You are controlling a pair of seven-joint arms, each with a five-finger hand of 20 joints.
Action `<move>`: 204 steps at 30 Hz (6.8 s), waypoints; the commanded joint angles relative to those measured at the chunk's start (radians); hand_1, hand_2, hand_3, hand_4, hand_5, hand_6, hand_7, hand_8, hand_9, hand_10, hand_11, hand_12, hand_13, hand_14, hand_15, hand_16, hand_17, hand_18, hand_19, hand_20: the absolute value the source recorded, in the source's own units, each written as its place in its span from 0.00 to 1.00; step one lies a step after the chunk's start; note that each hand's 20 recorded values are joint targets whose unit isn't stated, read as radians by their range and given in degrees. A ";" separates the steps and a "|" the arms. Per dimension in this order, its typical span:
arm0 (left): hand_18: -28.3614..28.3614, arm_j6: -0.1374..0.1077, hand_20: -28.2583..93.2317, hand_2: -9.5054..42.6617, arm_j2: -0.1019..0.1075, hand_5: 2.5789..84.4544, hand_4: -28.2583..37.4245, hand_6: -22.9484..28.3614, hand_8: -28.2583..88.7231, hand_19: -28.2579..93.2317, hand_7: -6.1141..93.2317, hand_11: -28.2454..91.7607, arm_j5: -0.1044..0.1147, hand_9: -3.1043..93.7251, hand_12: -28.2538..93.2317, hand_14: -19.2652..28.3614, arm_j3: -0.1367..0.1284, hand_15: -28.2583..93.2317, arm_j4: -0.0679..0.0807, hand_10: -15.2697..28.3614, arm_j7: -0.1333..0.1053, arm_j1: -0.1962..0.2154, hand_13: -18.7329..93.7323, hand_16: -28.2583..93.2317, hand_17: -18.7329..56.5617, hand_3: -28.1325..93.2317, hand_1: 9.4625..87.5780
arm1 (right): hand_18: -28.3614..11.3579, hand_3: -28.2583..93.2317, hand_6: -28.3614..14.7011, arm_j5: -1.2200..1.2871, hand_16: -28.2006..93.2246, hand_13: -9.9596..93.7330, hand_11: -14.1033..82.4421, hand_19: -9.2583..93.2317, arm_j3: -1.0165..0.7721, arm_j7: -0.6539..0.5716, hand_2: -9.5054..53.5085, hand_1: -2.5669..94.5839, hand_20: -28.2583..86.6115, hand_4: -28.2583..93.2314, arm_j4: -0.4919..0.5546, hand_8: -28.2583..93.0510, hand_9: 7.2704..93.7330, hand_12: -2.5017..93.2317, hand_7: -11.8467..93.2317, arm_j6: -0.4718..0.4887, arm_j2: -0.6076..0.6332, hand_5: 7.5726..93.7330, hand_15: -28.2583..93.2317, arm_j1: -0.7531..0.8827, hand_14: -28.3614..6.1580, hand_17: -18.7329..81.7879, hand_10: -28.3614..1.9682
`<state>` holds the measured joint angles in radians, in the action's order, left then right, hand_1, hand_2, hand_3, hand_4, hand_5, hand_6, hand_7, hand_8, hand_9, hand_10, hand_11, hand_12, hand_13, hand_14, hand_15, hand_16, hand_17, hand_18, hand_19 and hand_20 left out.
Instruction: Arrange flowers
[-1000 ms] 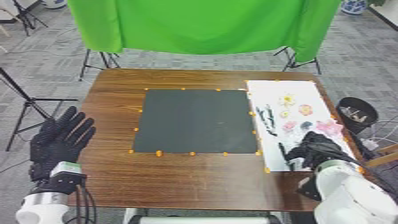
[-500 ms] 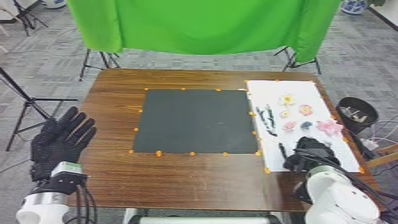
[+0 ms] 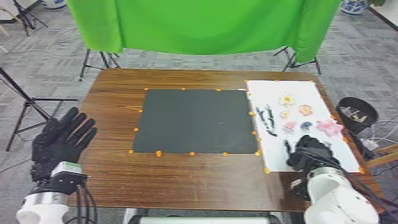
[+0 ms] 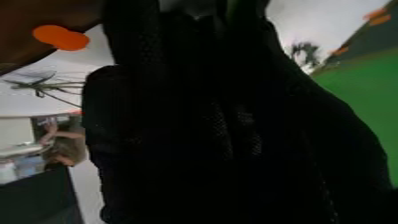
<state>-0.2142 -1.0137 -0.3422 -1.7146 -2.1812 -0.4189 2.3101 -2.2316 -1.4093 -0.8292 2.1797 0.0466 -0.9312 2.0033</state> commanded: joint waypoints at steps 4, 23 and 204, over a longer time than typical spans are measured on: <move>0.77 -0.004 0.29 0.49 -0.007 0.49 0.00 0.65 0.17 0.55 0.16 0.44 0.011 0.39 0.31 0.76 0.004 0.57 0.002 0.72 0.005 0.008 0.39 0.16 0.16 0.79 0.28 | 0.11 1.00 0.65 0.061 0.72 0.91 0.27 1.00 0.043 0.168 0.00 0.56 0.47 0.23 -0.040 0.29 1.00 0.48 0.80 -0.330 0.042 0.72 0.53 0.112 0.63 0.56 0.58; 0.77 -0.030 0.30 0.51 0.019 0.49 0.00 0.66 0.17 0.55 0.16 0.45 0.031 0.39 0.31 0.76 -0.036 0.57 -0.007 0.72 -0.025 0.027 0.39 0.16 0.16 0.80 0.27 | 0.12 1.00 0.65 0.438 0.72 0.88 0.29 1.00 0.268 0.116 0.00 0.52 0.44 0.30 0.020 0.31 1.00 0.51 0.81 -0.561 0.062 0.72 0.64 -0.293 0.62 0.52 0.60; 0.77 -0.065 0.30 0.55 0.007 0.51 0.00 0.65 0.17 0.55 0.17 0.46 0.092 0.40 0.31 0.76 0.048 0.58 0.025 0.72 -0.043 -0.013 0.40 0.16 0.16 0.81 0.25 | 0.15 0.83 0.64 0.126 0.55 0.74 0.21 0.87 -0.138 -0.067 0.00 0.64 0.55 0.00 -0.086 0.24 0.92 0.39 0.46 -0.198 0.038 0.79 0.65 0.006 0.52 0.48 0.56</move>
<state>-0.2679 -0.9968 -0.2585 -1.6690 -2.1517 -0.4671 2.2865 -1.9913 -1.5777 -0.9015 2.1016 -0.0588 -0.9026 1.9883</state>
